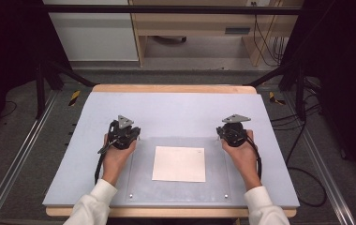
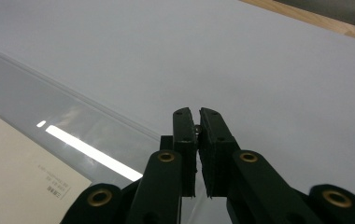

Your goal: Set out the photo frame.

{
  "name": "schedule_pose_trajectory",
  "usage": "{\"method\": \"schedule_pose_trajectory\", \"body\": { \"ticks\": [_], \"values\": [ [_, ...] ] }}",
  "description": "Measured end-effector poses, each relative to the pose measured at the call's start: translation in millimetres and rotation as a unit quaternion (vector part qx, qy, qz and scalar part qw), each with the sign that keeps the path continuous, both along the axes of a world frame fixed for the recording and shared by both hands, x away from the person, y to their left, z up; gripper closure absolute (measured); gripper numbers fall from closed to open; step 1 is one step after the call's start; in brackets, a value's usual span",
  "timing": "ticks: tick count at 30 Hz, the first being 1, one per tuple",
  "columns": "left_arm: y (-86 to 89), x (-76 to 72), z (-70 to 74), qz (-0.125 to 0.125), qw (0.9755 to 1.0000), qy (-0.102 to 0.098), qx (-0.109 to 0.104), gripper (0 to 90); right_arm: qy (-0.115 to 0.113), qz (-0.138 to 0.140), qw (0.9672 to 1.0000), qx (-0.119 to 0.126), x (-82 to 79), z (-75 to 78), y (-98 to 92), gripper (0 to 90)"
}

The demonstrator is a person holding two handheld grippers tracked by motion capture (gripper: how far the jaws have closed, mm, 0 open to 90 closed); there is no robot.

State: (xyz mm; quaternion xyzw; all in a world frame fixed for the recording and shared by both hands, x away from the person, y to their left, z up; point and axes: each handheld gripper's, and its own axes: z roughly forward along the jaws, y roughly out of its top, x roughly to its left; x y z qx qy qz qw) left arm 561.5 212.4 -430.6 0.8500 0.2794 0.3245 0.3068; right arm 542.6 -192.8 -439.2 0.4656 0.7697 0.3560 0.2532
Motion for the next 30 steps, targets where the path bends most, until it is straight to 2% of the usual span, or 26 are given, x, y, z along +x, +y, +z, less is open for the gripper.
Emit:
{"method": "schedule_pose_trajectory", "body": {
  "ticks": [6,9,11,13,15,17,18,20,22,30],
  "values": [
    [-9.2,-4.0,-0.2,0.054,0.9984,0.011,-0.011,84.1,0.001,-0.008,1.0,-0.002,0.2,0.3,1.2,85.5],
    [-9.4,-3.3,-0.3,0.057,0.9982,0.012,-0.013,84.3,0.001,-0.013,0.9999,-0.003,-0.3,0.5,2.9,85.4],
    [-11.8,-4.1,-0.6,0.071,0.9969,0.023,-0.024,84.7,-0.001,-0.017,0.9998,-0.008,-0.1,0.6,4.7,85.6],
    [-12.4,-3.8,-0.2,0.074,0.9966,0.027,-0.025,84.9,0.01,-0.022,0.9997,-0.003,1.1,2.3,5.1,85.9],
    [-13.8,-0.4,2.5,0.076,0.996,0.043,-0.019,85.0,0.021,-0.026,0.9994,-0.01,4.0,4.6,7.1,85.9],
    [-13.4,1.7,3.5,0.069,0.9965,0.045,-0.012,84.9,0.026,-0.027,0.9992,-0.013,6.1,5.6,7.6,85.9],
    [-10.7,7.2,6.2,0.049,0.9975,0.05,0.003,85.0,0.036,-0.031,0.9988,-0.013,11.2,7.2,9.0,86.0],
    [-9.5,9.4,7.2,0.041,0.9977,0.053,0.01,85.1,0.044,-0.031,0.9984,-0.016,15.8,8.8,9.4,86.0],
    [-9.5,14.0,8.9,0.035,0.9972,0.064,0.013,85.1,0.054,-0.033,0.9978,-0.02,18.5,10.6,10.9,86.0],
    [-6.9,26.9,12.0,0.009,0.9968,0.073,0.032,85.0,0.08,-0.035,0.996,-0.021,27.7,14.1,11.5,86.0]
  ]
}}
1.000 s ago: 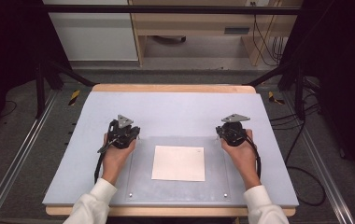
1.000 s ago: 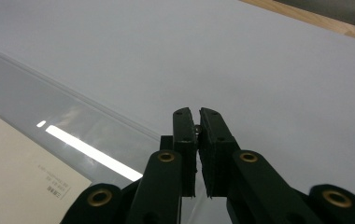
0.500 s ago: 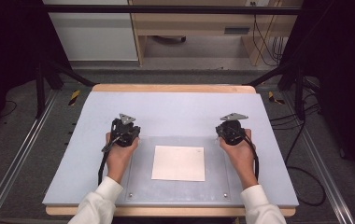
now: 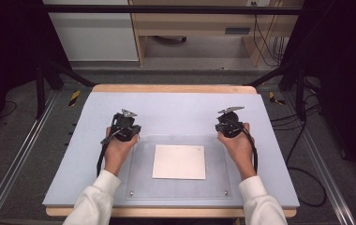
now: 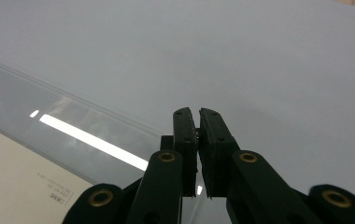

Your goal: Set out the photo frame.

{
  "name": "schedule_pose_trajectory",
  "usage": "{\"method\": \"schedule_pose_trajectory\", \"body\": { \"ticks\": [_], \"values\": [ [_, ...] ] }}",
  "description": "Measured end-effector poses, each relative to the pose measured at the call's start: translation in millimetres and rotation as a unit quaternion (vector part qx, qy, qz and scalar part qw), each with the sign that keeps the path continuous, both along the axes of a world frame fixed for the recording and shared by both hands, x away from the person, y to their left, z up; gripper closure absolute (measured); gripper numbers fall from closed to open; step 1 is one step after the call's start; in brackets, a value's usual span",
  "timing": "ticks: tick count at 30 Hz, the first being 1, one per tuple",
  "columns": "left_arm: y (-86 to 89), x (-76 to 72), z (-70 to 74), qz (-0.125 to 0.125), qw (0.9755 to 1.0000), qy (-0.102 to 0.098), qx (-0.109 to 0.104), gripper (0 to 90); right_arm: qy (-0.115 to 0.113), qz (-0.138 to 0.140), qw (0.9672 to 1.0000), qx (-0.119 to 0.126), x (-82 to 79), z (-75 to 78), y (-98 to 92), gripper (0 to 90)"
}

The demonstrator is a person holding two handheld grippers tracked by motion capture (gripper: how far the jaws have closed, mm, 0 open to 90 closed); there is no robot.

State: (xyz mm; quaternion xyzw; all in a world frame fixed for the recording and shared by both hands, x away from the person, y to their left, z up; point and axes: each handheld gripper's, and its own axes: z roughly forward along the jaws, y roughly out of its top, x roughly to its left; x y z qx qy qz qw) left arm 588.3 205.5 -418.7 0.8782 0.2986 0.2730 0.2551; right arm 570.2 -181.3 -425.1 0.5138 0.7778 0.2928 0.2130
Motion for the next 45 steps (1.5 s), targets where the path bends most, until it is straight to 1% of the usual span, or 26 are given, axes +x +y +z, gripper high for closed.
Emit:
{"method": "schedule_pose_trajectory", "body": {
  "ticks": [1,2,3,5,6,7,8,9,11,12,13,14,16,22,26,29,32,33,35,37,39,41,42,43,45],
  "values": [
    [0.8,1.8,0.2,-0.004,1.0,0.002,-0.001,85.0,0.007,0.0,1.0,0.003,3.3,0.6,-0.6,86.1],
    [1.4,3.4,0.1,-0.007,1.0,0.005,-0.002,85.0,0.007,0.0,1.0,0.003,3.3,0.6,-0.6,86.1],
    [2.3,5.5,0.3,-0.009,0.9999,0.008,-0.004,85.0,0.016,0.001,0.9999,0.003,6.8,2.0,-0.7,86.0],
    [3.7,9.3,-0.4,-0.009,0.9997,0.016,-0.014,85.0,0.019,0.001,0.9998,0.005,8.5,2.1,-0.7,86.0],
    [4.4,10.7,-0.9,-0.005,0.9995,0.02,-0.022,85.0,0.025,0.0,0.9997,0.008,11.7,2.6,-0.8,86.0],
    [3.1,10.6,-2.4,0.013,0.9987,0.029,-0.039,85.0,0.026,-0.001,0.9996,0.009,12.7,2.6,-1.0,85.9],
    [3.1,10.6,-2.4,0.013,0.9987,0.029,-0.039,84.9,0.026,-0.001,0.9996,0.009,12.7,2.6,-1.0,85.9],
    [2.4,10.4,-3.4,0.024,0.998,0.033,-0.049,84.9,0.031,0.001,0.9995,0.012,15.1,3.0,-2.2,85.9],
    [1.5,10.9,-5.1,0.041,0.9959,0.043,-0.068,84.9,0.033,0.001,0.9993,0.016,16.6,2.9,-3.2,85.9],
    [-12.1,0.0,-10.7,0.147,0.9744,0.079,-0.15,84.8,0.035,0.002,0.9992,0.02,18.6,2.8,-4.2,85.8],
    [-12.1,0.0,-10.7,0.147,0.9744,0.079,-0.15,84.8,0.036,0.004,0.9992,0.02,19.4,3.1,-4.5,85.8],
    [-12.7,0.3,-10.5,0.149,0.9735,0.084,-0.152,84.8,0.036,0.004,0.9992,0.02,19.9,3.1,-4.6,85.7],
    [-12.2,2.2,-10.4,0.147,0.9742,0.084,-0.149,84.8,0.035,0.006,0.9991,0.023,20.0,2.8,-5.2,85.6],
    [-12.6,3.1,-10.8,0.146,0.9745,0.086,-0.147,84.8,0.032,0.013,0.9992,0.022,19.3,2.6,-6.5,85.5],
    [-11.3,4.8,-11.2,0.145,0.9738,0.089,-0.151,84.9,0.03,0.013,0.9992,0.023,19.7,2.5,-6.6,85.5],
    [-11.9,6.7,-10.8,0.146,0.9737,0.093,-0.149,84.9,0.027,0.015,0.9993,0.022,19.9,2.1,-6.8,85.1],
    [-11.3,7.8,-11.1,0.145,0.9731,0.096,-0.151,84.9,0.026,0.017,0.9993,0.022,19.8,2.3,-7.2,84.6],
    [-11.6,8.2,-11.1,0.145,0.9733,0.097,-0.15,84.9,0.022,0.019,0.9994,0.019,19.9,2.0,-7.1,83.7],
    [-12.0,8.8,-10.6,0.143,0.974,0.099,-0.145,84.9,0.022,0.017,0.9994,0.02,19.9,2.3,-7.1,81.9],
    [-12.0,8.9,-10.8,0.143,0.9738,0.1,-0.145,84.9,0.02,0.017,0.9995,0.019,19.8,2.3,-7.1,81.2],
    [-12.0,9.1,-10.9,0.143,0.974,0.1,-0.144,84.9,0.01,0.019,0.9996,0.016,18.9,3.5,-7.1,78.5],
    [-12.0,9.4,-10.9,0.144,0.9738,0.102,-0.144,84.9,0.002,0.016,0.9998,0.015,16.9,5.9,-7.3,73.0],
    [-12.0,9.4,-10.9,0.144,0.9738,0.102,-0.144,84.9,-0.004,0.016,0.9998,0.013,15.9,7.1,-7.7,69.5],
    [-12.2,9.6,-11.0,0.144,0.9736,0.102,-0.144,84.9,-0.014,0.022,0.9996,0.01,13.0,9.7,-7.9,65.1],
    [-12.2,9.8,-11.1,0.145,0.9736,0.102,-0.144,84.9,-0.033,0.025,0.9991,-0.007,6.4,14.3,-7.7,55.7]
  ]
}}
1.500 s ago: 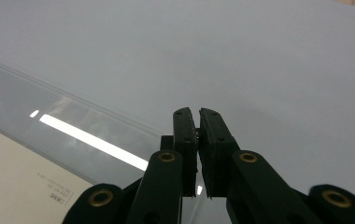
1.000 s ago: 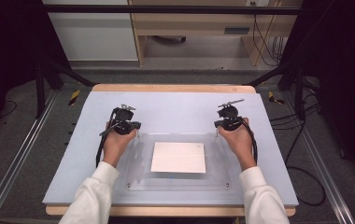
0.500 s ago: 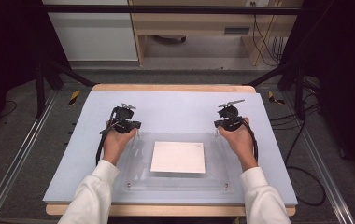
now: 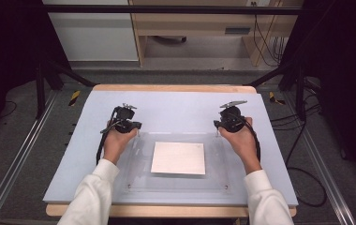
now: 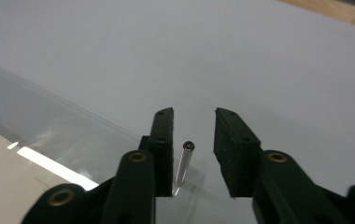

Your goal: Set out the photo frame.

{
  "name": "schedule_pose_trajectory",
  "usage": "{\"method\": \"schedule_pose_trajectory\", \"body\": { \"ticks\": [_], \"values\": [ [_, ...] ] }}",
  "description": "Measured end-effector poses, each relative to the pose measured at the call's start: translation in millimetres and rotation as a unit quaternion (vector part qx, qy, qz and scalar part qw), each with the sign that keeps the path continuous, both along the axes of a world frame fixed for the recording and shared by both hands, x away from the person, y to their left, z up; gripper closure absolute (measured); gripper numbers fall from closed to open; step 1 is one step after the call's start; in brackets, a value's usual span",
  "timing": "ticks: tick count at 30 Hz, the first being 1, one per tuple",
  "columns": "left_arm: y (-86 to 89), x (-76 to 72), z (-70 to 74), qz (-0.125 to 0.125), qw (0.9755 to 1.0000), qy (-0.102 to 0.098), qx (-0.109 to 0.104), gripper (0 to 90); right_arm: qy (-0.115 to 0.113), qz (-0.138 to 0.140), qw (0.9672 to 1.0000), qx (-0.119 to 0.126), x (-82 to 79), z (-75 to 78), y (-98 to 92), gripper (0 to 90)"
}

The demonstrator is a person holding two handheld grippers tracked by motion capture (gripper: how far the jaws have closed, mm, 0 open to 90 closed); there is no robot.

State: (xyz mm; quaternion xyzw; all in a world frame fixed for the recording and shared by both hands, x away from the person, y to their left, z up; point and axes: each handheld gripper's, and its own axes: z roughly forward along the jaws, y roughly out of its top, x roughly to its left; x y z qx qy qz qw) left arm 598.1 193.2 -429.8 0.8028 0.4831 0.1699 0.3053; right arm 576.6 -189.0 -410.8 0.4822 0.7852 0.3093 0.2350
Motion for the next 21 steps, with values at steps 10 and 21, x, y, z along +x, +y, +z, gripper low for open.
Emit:
{"method": "schedule_pose_trajectory", "body": {
  "ticks": [10,21],
  "values": [
    [0.1,0.3,-1.0,-0.001,1.0,-0.001,0.0,84.9,-0.107,0.024,0.9937,-0.018,-65.7,20.1,-18.5,28.3],
    [-0.2,0.7,-1.6,-0.001,1.0,-0.001,0.002,84.9,-0.125,0.059,0.9901,-0.022,-165.7,-15.7,-64.4,19.8]
  ]
}}
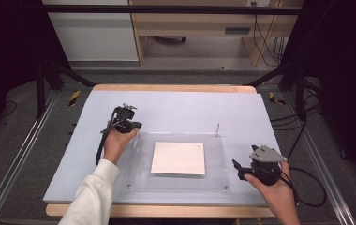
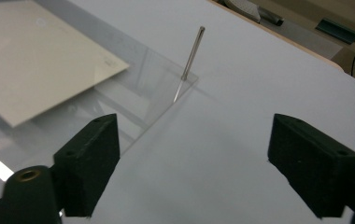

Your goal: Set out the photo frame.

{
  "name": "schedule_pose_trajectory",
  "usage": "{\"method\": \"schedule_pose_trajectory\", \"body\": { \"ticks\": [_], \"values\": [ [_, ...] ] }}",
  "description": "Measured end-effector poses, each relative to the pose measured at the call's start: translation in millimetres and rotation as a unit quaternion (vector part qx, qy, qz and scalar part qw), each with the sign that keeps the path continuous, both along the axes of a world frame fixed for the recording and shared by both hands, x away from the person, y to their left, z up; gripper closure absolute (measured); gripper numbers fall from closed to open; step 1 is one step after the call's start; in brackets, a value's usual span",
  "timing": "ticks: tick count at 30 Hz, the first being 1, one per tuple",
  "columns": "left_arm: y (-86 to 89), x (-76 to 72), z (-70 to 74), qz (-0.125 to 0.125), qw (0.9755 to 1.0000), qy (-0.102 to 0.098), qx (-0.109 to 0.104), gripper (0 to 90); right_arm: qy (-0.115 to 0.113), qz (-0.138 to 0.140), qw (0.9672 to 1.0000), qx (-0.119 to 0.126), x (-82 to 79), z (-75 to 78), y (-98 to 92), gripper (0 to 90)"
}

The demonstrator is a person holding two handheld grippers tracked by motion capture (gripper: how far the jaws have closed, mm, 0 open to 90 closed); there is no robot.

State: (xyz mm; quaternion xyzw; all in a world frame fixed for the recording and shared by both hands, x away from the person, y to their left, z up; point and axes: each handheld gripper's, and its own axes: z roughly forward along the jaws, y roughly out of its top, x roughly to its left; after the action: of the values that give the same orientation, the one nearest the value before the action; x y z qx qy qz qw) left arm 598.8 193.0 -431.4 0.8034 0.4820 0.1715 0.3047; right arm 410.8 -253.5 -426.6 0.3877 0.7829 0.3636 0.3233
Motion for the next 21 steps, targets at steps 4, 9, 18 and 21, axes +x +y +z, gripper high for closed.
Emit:
{"method": "schedule_pose_trajectory", "body": {
  "ticks": [4,9,18,21],
  "values": [
    [-0.4,-0.3,-0.3,0.002,1.0,0.0,-0.001,84.9,-0.005,0.005,1.0,0.0,-15.1,-5.9,-5.0,23.0],
    [0.0,-0.2,-0.5,0.001,1.0,0.002,-0.002,84.8,-0.006,0.022,0.9994,-0.026,-40.5,-18.8,-8.2,28.3],
    [-0.7,-0.6,-1.0,0.003,1.0,0.001,-0.001,84.8,0.016,0.039,0.9974,-0.059,-56.1,-36.3,-7.3,33.4],
    [-0.7,-0.4,-1.1,0.002,1.0,0.002,0.0,84.8,0.022,0.046,0.9967,-0.064,-57.9,-41.9,-7.8,34.2]
  ]
}}
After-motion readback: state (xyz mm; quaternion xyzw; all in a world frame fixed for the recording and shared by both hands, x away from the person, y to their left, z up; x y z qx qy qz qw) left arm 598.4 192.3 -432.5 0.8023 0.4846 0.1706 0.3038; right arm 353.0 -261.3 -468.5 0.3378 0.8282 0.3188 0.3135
